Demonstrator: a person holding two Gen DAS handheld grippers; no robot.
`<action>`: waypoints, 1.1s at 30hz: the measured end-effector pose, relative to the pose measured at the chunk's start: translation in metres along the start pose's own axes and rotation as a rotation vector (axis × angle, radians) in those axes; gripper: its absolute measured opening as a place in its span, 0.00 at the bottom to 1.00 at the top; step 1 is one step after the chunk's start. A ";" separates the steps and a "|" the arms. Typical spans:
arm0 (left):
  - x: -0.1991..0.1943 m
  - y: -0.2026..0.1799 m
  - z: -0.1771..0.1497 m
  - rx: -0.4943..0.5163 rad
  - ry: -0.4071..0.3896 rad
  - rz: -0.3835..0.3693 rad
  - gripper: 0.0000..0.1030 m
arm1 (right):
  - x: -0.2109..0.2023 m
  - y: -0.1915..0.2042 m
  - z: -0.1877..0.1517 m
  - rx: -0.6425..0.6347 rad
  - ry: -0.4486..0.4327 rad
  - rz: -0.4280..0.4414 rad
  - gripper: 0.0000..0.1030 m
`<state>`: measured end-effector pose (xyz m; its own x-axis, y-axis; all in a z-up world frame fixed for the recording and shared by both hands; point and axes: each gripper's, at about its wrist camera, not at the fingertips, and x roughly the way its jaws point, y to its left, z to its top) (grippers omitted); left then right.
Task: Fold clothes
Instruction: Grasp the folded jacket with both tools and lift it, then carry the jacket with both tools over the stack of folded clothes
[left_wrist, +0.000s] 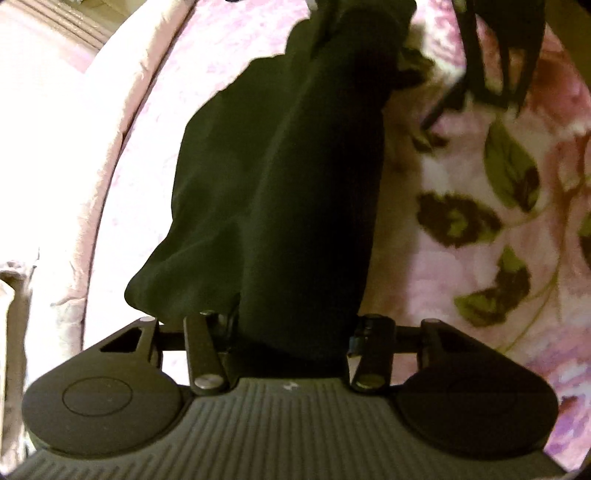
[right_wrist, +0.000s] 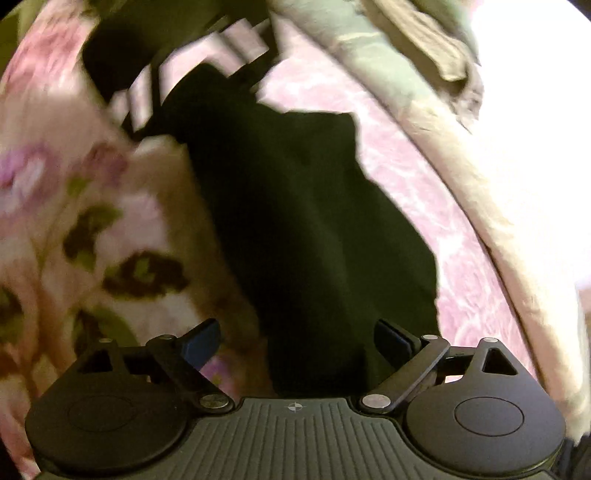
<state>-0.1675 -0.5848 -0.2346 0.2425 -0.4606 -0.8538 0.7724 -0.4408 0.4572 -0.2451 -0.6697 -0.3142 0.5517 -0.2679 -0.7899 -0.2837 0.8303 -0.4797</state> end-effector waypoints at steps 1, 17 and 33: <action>-0.001 0.004 -0.001 -0.008 -0.004 -0.010 0.43 | 0.007 0.004 -0.001 -0.022 0.003 -0.018 0.90; -0.104 0.023 0.030 0.055 -0.093 -0.047 0.41 | -0.071 -0.065 0.038 0.062 0.154 -0.006 0.31; -0.207 0.017 0.093 0.384 -0.365 -0.098 0.41 | -0.238 -0.033 0.044 0.363 0.353 -0.186 0.31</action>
<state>-0.2591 -0.5687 -0.0267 -0.0922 -0.6107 -0.7865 0.4941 -0.7138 0.4963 -0.3325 -0.6115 -0.0941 0.2514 -0.5226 -0.8147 0.1177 0.8520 -0.5102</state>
